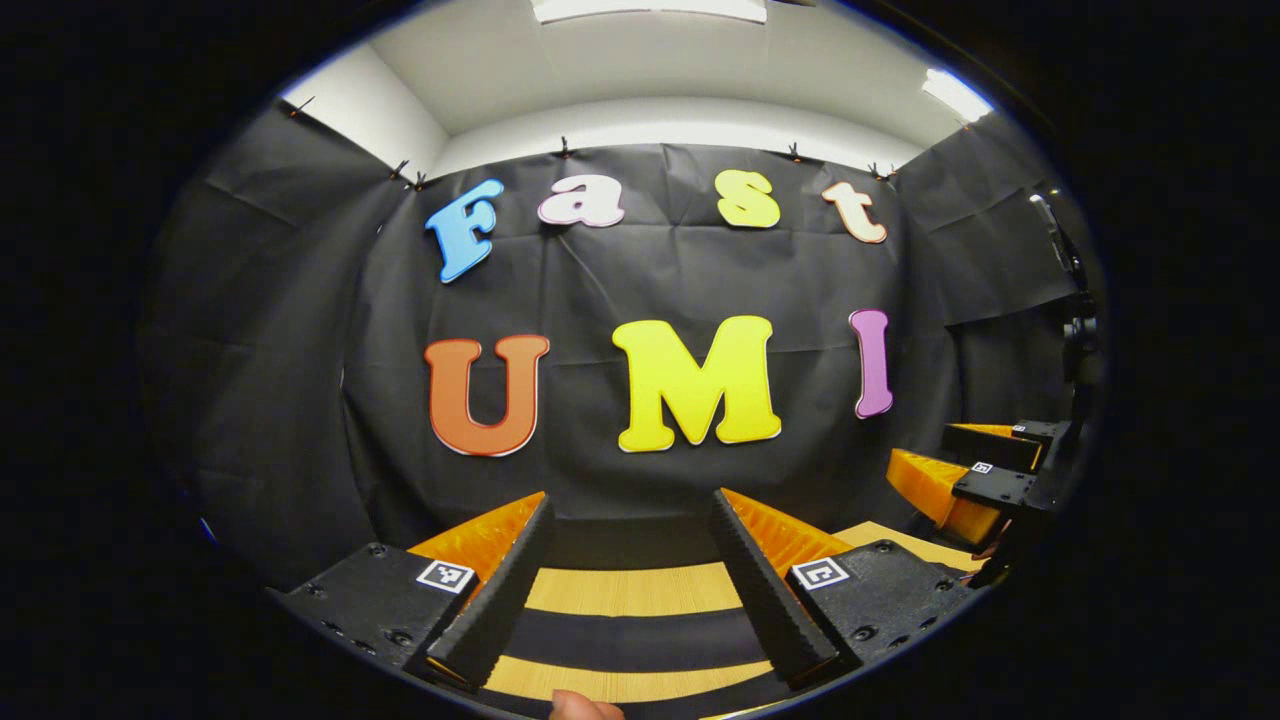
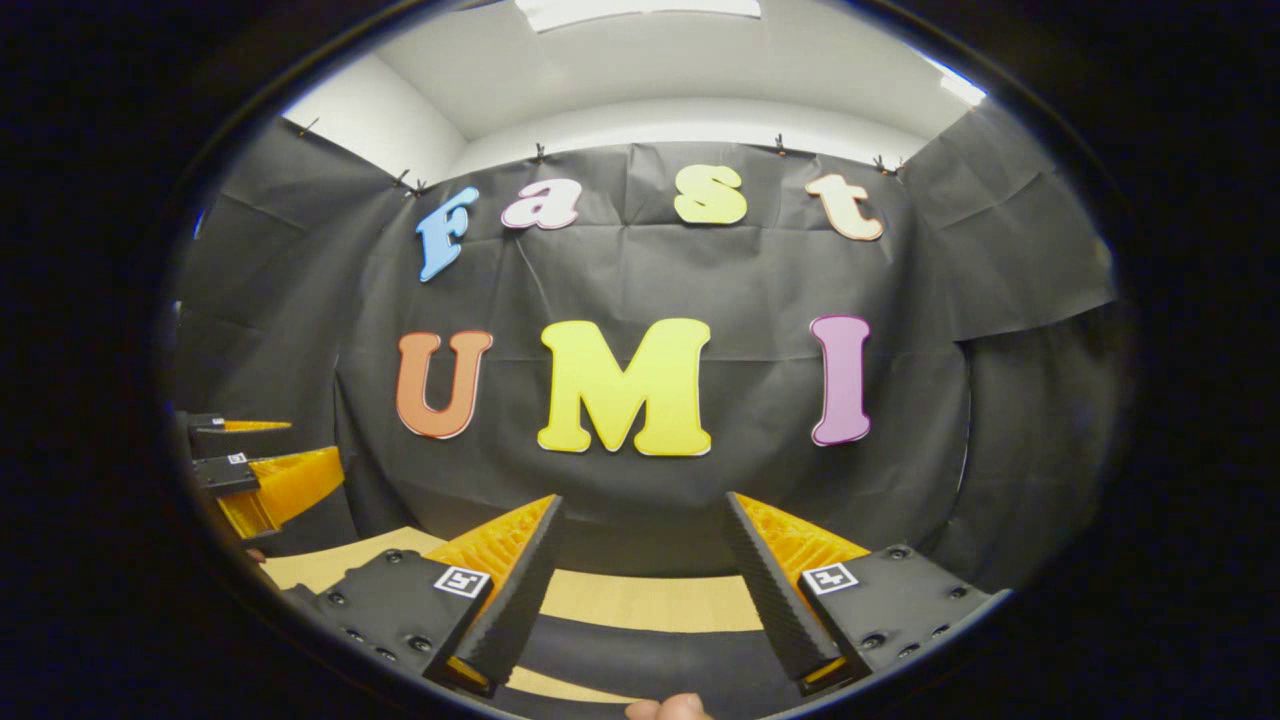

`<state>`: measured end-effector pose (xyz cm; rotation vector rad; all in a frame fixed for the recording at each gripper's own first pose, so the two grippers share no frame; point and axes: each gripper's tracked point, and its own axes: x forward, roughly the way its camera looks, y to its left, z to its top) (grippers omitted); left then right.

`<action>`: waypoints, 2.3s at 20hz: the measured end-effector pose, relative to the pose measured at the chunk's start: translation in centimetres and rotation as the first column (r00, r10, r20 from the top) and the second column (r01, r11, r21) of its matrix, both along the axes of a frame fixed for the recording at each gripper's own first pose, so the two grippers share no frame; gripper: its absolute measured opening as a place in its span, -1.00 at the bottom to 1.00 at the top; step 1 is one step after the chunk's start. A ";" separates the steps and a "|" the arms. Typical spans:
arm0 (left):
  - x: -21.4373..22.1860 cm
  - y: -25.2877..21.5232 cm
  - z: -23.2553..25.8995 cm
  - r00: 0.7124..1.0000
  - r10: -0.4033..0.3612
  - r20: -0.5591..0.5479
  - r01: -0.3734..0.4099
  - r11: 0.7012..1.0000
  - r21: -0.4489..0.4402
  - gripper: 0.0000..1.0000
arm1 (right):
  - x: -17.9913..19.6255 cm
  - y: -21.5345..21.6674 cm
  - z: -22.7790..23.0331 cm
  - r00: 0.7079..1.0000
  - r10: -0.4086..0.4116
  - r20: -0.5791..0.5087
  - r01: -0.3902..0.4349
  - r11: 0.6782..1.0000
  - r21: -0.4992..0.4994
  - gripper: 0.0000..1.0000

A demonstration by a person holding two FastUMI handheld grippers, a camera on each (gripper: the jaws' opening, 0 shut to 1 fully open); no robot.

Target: Grasp the waist and the cuffs of the jeans and fold them to make the two legs overlap; first hold the waist and fold one-third of the jeans toward the cuffs, then hold the cuffs and fold the remaining one-third in the same direction to finish folding.

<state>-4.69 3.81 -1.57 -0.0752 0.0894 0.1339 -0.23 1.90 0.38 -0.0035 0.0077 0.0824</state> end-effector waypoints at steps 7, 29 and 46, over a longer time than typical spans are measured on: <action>-7.8 8.7 -9.8 0.926 0.254 -0.279 -0.340 0.881 -0.329 0.99 | 0.5 -1.5 -3.3 0.995 -0.022 -0.101 0.024 1.000 0.014 0.86; -23.1 16.7 -33.1 0.441 0.196 -0.876 -0.894 0.010 -0.448 0.97 | 0.9 -13.7 -11.8 0.894 -0.288 -0.343 0.250 0.956 -0.151 0.87; -22.8 17.1 -35.4 0.415 0.141 -0.899 -0.903 -0.053 -0.426 -0.50 | -2.9 -19.8 -20.8 0.723 -0.248 -0.645 0.363 0.930 0.050 0.87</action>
